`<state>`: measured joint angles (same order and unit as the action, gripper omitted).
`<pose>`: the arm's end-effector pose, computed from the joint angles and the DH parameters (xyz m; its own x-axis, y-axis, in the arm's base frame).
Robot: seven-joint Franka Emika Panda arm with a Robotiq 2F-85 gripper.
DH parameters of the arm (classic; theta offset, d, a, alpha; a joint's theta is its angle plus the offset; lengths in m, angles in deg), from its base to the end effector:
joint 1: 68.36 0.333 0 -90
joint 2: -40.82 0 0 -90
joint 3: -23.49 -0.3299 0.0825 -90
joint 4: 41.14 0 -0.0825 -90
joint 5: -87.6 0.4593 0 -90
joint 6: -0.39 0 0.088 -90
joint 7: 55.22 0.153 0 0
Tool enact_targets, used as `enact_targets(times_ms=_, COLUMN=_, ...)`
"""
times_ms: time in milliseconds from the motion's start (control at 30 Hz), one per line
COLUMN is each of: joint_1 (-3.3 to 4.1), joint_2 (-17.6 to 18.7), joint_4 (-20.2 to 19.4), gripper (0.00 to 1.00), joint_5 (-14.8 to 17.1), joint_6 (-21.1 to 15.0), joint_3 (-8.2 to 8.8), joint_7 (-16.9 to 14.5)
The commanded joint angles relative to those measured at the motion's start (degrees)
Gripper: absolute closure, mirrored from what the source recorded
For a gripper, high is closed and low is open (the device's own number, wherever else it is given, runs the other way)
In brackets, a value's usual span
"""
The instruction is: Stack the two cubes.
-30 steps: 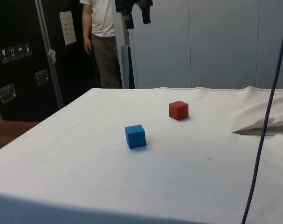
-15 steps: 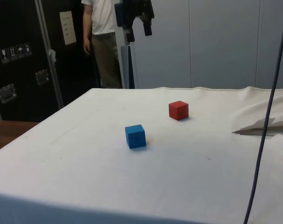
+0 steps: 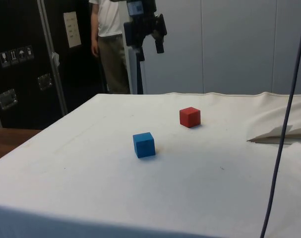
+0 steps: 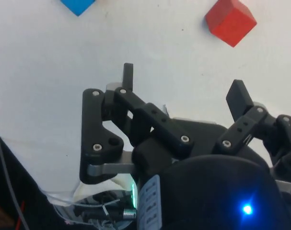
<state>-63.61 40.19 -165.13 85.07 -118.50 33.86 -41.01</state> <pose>0.5805 -0.0611 0.3207 0.9455 -0.3185 -0.0675 -0.3154 -0.9475 0.0531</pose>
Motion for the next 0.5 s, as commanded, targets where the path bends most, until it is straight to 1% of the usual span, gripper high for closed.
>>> enact_targets(times_ms=0, joint_1=-0.06, joint_2=-0.06, joint_4=-0.69, gripper=0.0, joint_5=-0.06, joint_6=-1.2, joint_3=0.11, joint_7=0.8)
enact_targets(times_ms=167, joint_1=-0.06, joint_2=0.23, joint_4=-2.12, gripper=0.0, joint_5=-0.52, joint_6=-3.04, joint_3=0.11, joint_7=3.04)
enact_targets(times_ms=200, joint_1=-0.06, joint_2=0.23, joint_4=-2.12, gripper=0.0, joint_5=-0.52, joint_6=-3.04, joint_3=0.11, joint_7=3.04)
enact_targets(times_ms=233, joint_1=0.0, joint_2=0.17, joint_4=-1.95, gripper=0.0, joint_5=-0.11, joint_6=-2.29, joint_3=0.06, joint_7=2.41)
enact_targets(times_ms=267, joint_1=-0.06, joint_2=0.34, joint_4=-2.69, gripper=0.0, joint_5=-0.57, joint_6=-3.78, joint_3=0.11, joint_7=3.78)
enact_targets(times_ms=467, joint_1=-0.11, joint_2=0.86, joint_4=-4.3, gripper=0.0, joint_5=-0.86, joint_6=-6.02, joint_3=0.17, joint_7=6.3)
